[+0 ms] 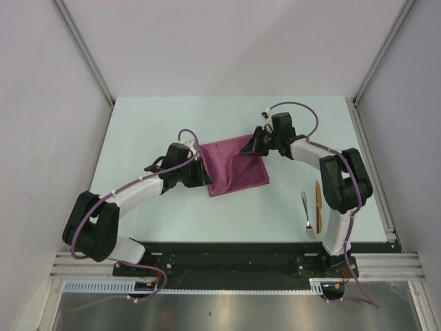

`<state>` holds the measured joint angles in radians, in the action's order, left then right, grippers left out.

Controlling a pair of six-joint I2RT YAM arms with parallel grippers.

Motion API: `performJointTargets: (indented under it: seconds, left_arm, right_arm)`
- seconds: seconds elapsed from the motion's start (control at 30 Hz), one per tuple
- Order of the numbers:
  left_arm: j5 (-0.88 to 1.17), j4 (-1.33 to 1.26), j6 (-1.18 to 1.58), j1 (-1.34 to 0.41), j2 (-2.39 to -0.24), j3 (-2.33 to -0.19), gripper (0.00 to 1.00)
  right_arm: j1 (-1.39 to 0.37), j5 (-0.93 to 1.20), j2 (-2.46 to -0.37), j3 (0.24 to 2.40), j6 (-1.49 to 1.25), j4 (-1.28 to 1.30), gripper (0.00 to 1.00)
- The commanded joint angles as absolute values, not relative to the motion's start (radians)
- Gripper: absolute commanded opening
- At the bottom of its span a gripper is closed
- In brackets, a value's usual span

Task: Fold the napkin into a case and place the utensils inside
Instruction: Fold the top corner of the square-folded napkin at the center of the board.

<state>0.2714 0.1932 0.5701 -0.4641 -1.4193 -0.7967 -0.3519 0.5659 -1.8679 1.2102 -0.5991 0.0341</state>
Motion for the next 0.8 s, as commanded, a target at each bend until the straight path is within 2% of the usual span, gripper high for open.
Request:
performJointTargets:
  seconds: [0.0,0.4,0.77]
  left_arm:
    - [0.238,0.149,0.603,-0.446,-1.384,-0.764,0.35]
    - [0.287,0.057,0.669,-0.354,-1.385,-0.649,0.31]
    - [0.31,0.048,0.658,-0.331,-1.382,-0.63,0.29]
  right_arm:
    - [-0.373,0.652,-1.972,1.325,-0.649,-0.135,0.0]
    - [-0.423,0.716,-2.192,1.525,-0.733,-0.357,0.0]
    - [-0.443,0.752,-2.344,1.707,-0.715,-0.301,0.0]
